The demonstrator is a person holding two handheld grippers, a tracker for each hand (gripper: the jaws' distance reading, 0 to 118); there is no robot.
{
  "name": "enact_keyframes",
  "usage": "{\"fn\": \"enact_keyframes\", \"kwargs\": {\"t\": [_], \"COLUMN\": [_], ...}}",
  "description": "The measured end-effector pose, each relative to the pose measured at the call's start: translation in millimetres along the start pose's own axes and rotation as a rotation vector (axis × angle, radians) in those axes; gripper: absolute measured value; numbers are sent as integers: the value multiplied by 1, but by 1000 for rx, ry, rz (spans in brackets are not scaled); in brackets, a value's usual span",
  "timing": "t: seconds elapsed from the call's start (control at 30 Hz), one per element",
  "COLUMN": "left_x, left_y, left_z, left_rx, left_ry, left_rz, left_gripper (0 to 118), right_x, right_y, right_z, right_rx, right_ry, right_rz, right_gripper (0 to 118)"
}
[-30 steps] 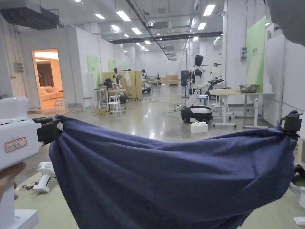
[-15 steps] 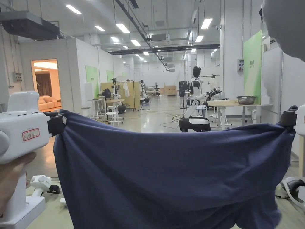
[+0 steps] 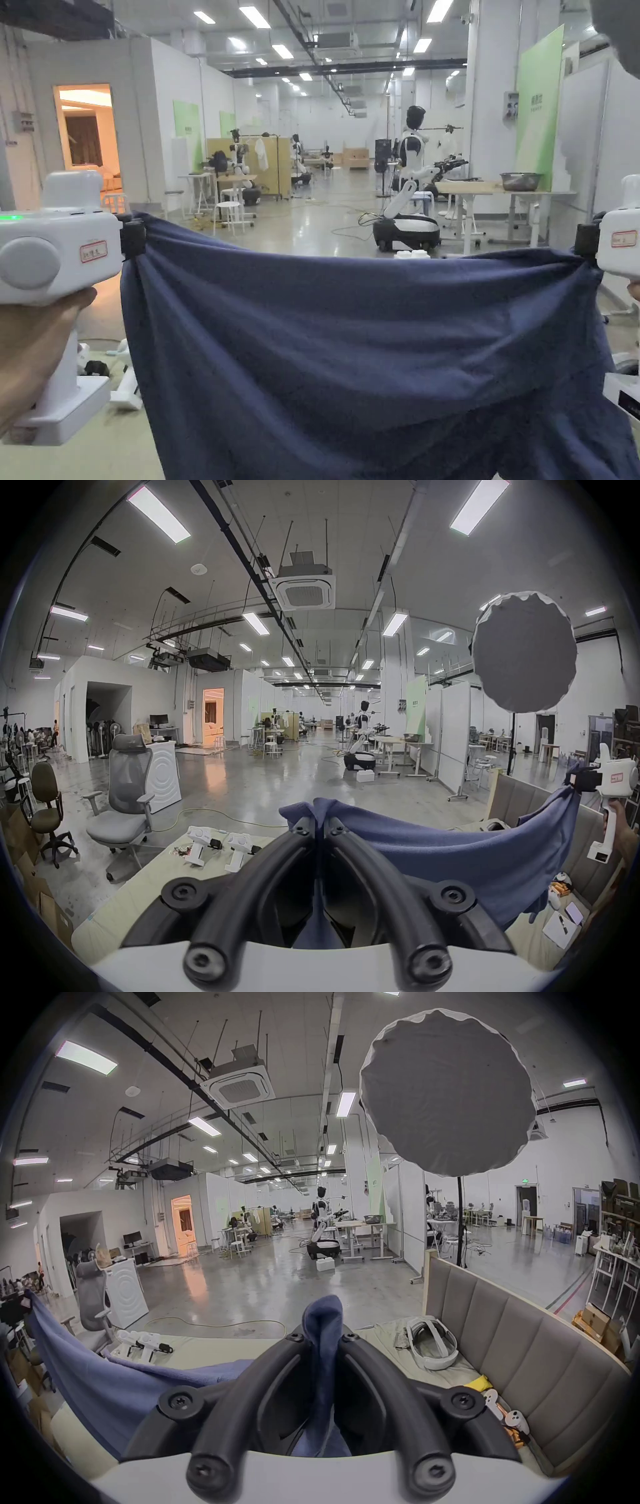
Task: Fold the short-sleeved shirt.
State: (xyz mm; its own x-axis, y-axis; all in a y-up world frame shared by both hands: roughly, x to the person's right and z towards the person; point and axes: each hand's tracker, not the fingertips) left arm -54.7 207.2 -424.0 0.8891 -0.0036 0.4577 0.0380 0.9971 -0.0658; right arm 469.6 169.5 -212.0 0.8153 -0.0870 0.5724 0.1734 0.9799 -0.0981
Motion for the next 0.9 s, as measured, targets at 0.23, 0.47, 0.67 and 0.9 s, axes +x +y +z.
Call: {"fn": "enact_keyframes", "kwargs": {"t": [0.23, 0.47, 0.67, 0.9], "left_x": [2, 9, 13, -3], "left_y": [-21, -67, -163, -289], "left_z": [-57, -79, -65, 49], "left_rx": [-45, -103, -224, -328], "left_ry": [17, -12, -77, -119], "left_rz": [5, -14, 44, 175], "left_gripper": [6, 6, 6, 6], "right_x": [-9, -7, 11, 55], "right_y": [-24, -77, -173, -307], "right_z": [-59, -91, -98, -19], "right_rx": [-32, -121, -295, -425], "right_ry": [2, -6, -1, 69], "right_rz": [-23, -24, -51, -153], "right_gripper": [11, 11, 11, 11]}}
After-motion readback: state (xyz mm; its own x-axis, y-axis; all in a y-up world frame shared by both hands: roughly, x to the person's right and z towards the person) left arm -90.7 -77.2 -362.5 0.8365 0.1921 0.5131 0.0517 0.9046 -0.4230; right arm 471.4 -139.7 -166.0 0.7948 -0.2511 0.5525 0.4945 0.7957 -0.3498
